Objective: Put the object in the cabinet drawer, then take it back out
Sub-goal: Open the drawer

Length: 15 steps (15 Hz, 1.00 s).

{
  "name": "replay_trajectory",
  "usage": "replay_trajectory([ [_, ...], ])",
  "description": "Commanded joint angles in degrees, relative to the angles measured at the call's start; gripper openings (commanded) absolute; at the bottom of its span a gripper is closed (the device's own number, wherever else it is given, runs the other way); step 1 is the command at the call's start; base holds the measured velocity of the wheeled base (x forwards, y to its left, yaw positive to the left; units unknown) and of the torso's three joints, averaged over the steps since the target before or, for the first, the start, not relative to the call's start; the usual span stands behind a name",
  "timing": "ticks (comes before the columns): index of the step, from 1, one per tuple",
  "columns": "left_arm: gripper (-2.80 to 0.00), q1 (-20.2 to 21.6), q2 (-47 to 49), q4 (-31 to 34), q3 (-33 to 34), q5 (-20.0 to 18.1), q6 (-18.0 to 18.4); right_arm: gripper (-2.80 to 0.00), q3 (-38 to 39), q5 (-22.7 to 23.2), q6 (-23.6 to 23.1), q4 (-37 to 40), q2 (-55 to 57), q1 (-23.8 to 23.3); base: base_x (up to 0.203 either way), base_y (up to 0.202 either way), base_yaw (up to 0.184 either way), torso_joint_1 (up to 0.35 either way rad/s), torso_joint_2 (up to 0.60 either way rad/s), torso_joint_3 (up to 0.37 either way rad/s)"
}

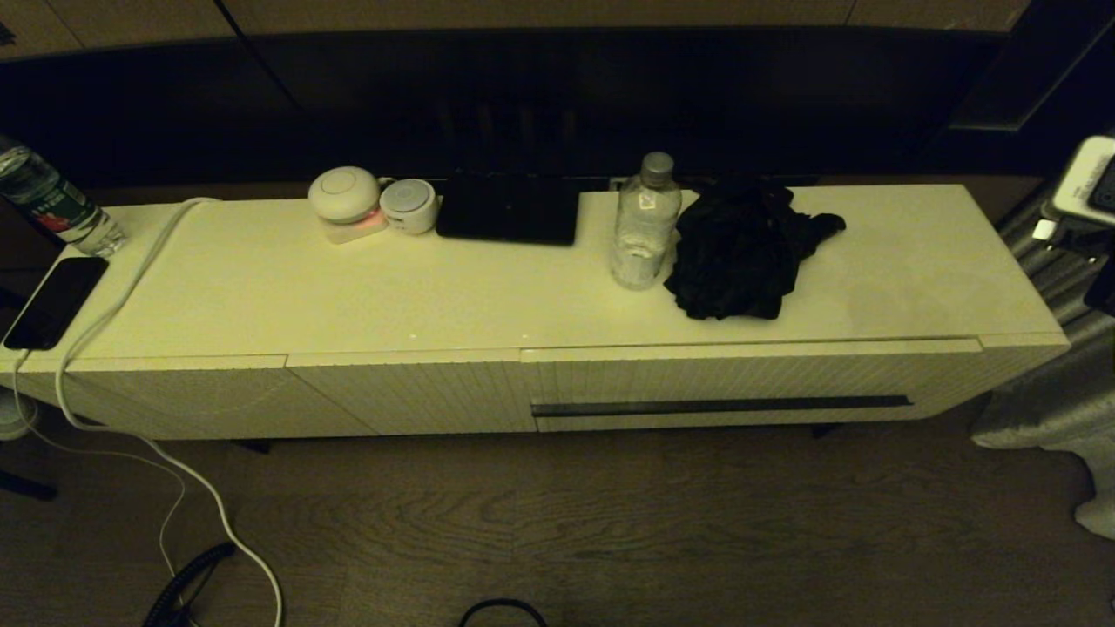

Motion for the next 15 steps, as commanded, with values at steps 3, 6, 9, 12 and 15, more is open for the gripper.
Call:
replay_trajectory([
  [3, -2.8, 0.0, -0.1, -0.1, 0.0, 0.0, -0.1, -2.8, 5.4, 0.5, -10.4, -4.1, 1.3, 2.4, 0.0, 0.0, 0.0, 0.0, 0.0, 0.0],
  [6, -2.8, 0.0, -0.1, 0.0, 0.0, 0.0, -0.1, -2.8, 14.1, 0.4, -12.4, -3.6, 0.2, 6.1, 0.0, 0.0, 0.0, 0.0, 0.0, 0.0],
  [9, -2.8, 0.0, -0.1, -0.1, 0.0, 0.0, -0.1, -2.8, 22.3, 0.4, -12.1, -6.6, 1.1, 8.0, 0.0, 0.0, 0.0, 0.0, 0.0, 0.0],
  [12, -2.8, 0.0, -0.1, -0.1, 0.0, 0.0, -0.1, -2.8, 27.8, 0.4, -9.5, -12.1, 5.3, 12.4, 0.0, 0.0, 0.0, 0.0, 0.0, 0.0],
  [15, -2.8, 0.0, -0.1, 0.0, 0.0, 0.0, -0.1, -2.8, 32.8, 0.4, -7.3, -19.5, 9.9, 14.1, 0.0, 0.0, 0.0, 0.0, 0.0, 0.0],
])
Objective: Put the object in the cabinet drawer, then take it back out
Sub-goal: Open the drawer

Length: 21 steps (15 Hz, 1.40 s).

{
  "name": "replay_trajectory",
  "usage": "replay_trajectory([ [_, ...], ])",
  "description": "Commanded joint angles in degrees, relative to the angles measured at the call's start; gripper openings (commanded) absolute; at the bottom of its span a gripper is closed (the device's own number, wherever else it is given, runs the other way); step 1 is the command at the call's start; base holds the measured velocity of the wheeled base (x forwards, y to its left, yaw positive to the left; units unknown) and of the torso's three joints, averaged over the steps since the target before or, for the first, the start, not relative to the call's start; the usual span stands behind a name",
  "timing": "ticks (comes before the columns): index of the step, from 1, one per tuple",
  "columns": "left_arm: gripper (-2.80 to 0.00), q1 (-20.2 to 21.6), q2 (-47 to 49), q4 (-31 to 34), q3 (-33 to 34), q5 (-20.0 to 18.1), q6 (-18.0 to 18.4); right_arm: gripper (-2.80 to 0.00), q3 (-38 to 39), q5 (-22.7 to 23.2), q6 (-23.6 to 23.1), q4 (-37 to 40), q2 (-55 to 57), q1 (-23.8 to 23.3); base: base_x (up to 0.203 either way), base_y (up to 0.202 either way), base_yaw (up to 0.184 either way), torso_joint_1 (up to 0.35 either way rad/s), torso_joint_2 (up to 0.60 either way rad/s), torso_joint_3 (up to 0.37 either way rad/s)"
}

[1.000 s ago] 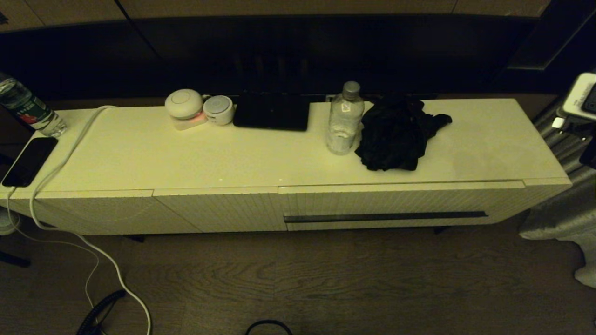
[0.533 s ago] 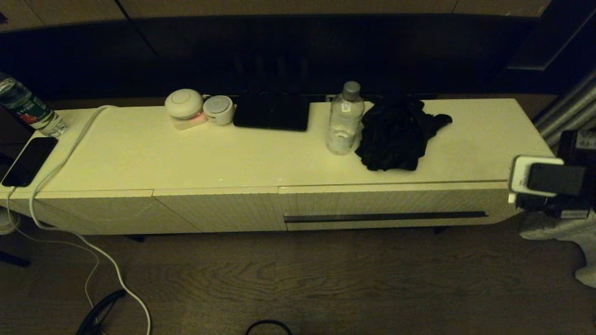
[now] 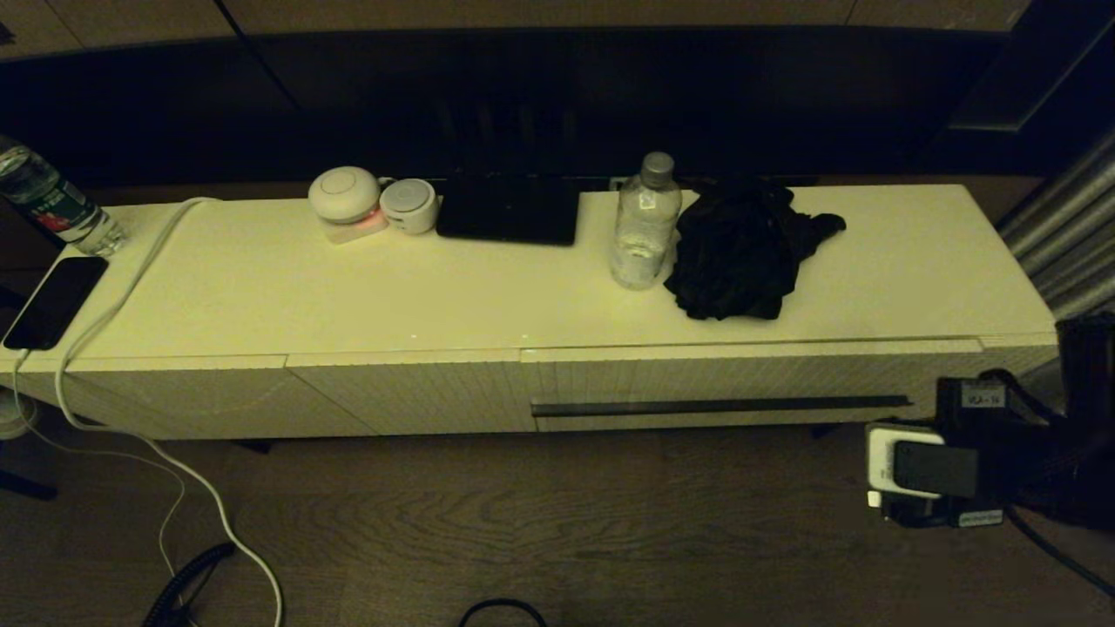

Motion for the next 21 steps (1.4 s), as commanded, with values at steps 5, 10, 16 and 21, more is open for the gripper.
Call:
replay_trajectory([
  [5, -2.8, 0.0, -0.1, -0.1, 0.0, 0.0, -0.1, -2.8, 9.6, -0.2, 4.5, -21.5, 16.7, 3.9, 0.0, 0.0, 0.0, 0.0, 0.0, 0.0],
  [10, -2.8, 0.0, -0.1, -0.1, 0.0, 0.0, -0.1, -2.8, 12.6, -0.9, 9.8, -33.7, 26.1, 7.0, 0.0, 0.0, 0.0, 0.0, 0.0, 0.0],
  [16, -2.8, 0.0, -0.1, -0.1, 0.0, 0.0, -0.1, -2.8, 12.6, 0.1, 11.1, -34.4, 31.3, 4.7, 0.0, 0.0, 0.0, 0.0, 0.0, 0.0],
  [21, -2.8, 0.0, -0.1, -0.1, 0.0, 0.0, -0.1, -2.8, 10.3, -1.2, 10.9, -38.0, 33.4, 4.5, 0.0, 0.0, 0.0, 0.0, 0.0, 0.0],
])
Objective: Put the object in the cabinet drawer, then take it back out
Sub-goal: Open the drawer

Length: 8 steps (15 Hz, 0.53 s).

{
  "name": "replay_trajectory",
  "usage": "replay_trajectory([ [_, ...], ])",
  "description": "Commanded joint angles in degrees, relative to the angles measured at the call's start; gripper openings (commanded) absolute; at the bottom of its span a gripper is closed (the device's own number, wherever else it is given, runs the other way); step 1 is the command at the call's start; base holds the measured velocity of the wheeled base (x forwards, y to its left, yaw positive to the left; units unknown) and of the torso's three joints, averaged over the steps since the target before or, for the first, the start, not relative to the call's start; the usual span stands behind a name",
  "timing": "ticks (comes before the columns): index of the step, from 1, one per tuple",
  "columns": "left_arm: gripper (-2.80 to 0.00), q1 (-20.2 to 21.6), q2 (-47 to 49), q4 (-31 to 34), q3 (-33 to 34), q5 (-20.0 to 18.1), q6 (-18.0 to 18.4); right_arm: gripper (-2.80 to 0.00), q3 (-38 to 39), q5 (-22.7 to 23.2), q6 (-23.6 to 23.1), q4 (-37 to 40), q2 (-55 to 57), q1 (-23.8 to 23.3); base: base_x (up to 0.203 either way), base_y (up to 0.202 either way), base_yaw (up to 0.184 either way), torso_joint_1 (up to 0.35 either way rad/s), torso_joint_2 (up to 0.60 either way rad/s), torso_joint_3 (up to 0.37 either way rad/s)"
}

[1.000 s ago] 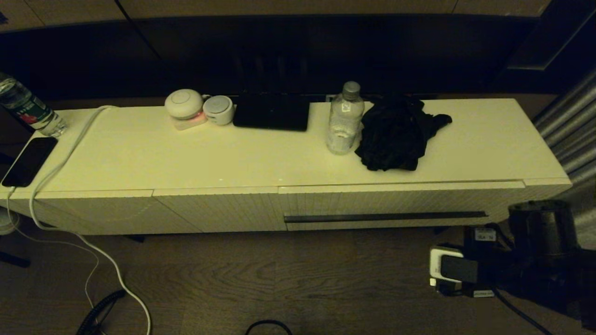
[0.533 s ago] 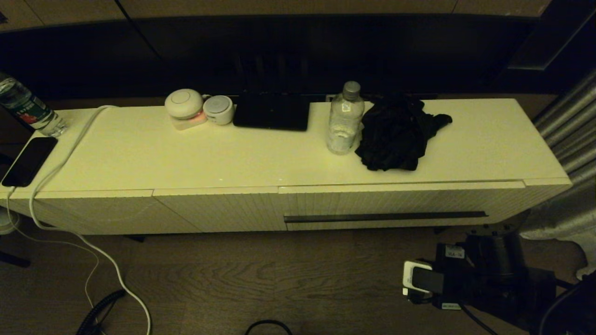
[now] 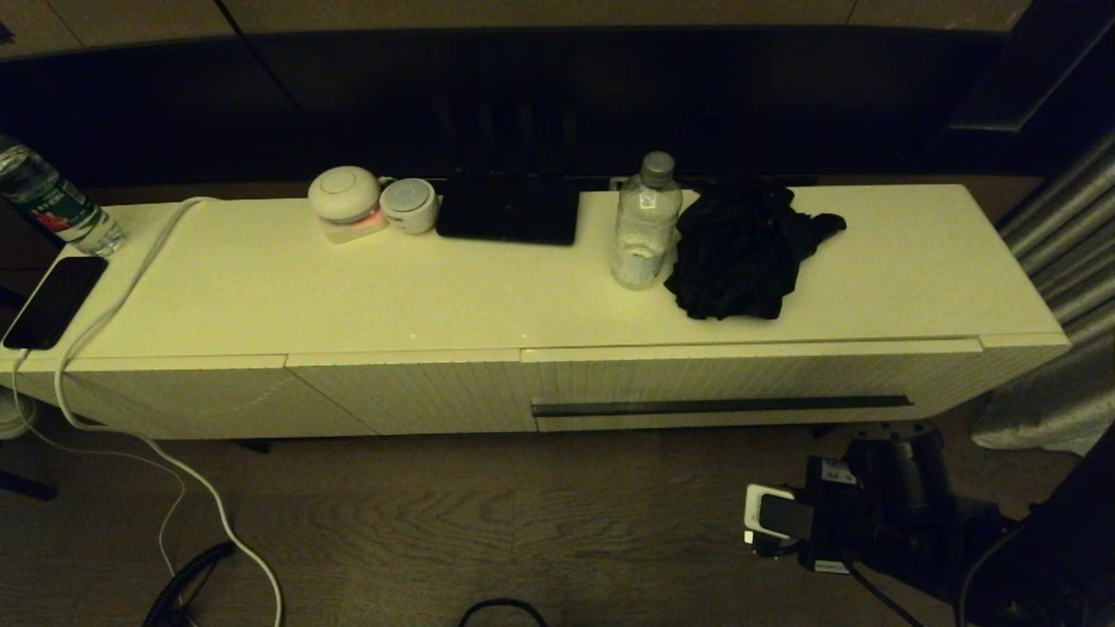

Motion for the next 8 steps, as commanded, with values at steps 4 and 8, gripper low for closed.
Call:
replay_trajectory([
  [4, -2.8, 0.0, -0.1, -0.1, 0.0, 0.0, -0.1, 0.0, -0.4, 0.3, -0.5, -8.4, 4.5, -0.7, 0.0, 0.0, 0.0, 0.0, 0.0, 0.0],
  [8, -2.8, 0.0, -0.1, 0.0, 0.0, 0.0, -0.1, 0.0, -1.4, 1.0, -0.7, -7.6, 5.9, -2.3, 0.0, 0.0, 0.0, 0.0, 0.0, 0.0],
])
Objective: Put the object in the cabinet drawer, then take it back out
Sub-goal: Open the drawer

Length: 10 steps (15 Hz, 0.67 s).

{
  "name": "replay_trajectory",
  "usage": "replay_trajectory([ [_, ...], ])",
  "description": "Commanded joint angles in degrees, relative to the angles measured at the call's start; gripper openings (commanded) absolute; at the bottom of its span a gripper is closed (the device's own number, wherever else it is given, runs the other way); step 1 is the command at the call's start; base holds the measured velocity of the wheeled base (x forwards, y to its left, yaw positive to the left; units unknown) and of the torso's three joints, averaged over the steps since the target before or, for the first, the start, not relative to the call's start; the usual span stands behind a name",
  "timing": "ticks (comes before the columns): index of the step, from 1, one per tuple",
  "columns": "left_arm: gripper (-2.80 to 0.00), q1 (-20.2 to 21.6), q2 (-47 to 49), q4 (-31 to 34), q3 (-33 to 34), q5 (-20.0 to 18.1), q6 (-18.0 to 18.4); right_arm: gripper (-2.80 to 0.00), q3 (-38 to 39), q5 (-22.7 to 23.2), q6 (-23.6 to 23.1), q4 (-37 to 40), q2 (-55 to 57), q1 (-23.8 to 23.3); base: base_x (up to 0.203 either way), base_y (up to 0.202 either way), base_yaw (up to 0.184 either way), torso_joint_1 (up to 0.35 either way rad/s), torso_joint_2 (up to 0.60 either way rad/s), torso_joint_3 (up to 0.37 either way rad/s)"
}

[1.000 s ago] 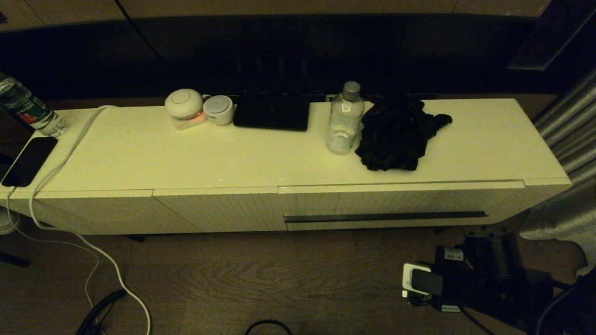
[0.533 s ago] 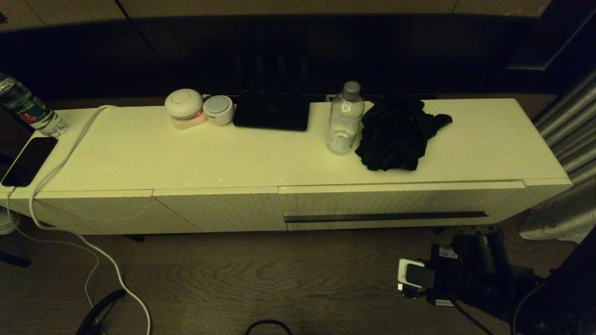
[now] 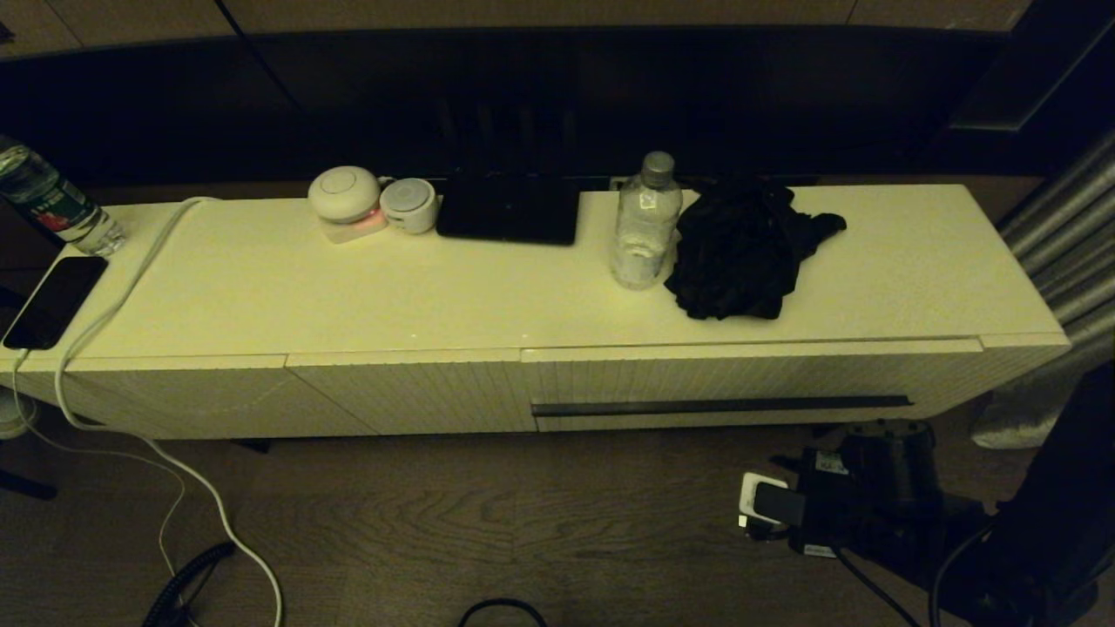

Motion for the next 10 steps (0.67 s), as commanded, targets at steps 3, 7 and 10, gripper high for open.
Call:
replay_trajectory([
  [3, -2.8, 0.0, -0.1, -0.1, 0.0, 0.0, -0.1, 0.0, -1.5, 3.3, -4.6, 4.2, 0.4, -2.9, 0.0, 0.0, 0.0, 0.0, 0.0, 0.0],
  [7, -2.8, 0.0, -0.1, 0.0, 0.0, 0.0, -0.1, 0.0, -5.2, 6.6, -8.3, 11.8, 0.1, -6.2, 0.0, 0.0, 0.0, 0.0, 0.0, 0.0],
  [10, -2.8, 0.0, -0.1, -0.1, 0.0, 0.0, -0.1, 0.0, -6.4, 9.8, -12.7, 12.1, 0.5, -7.9, 0.0, 0.0, 0.0, 0.0, 0.0, 0.0],
])
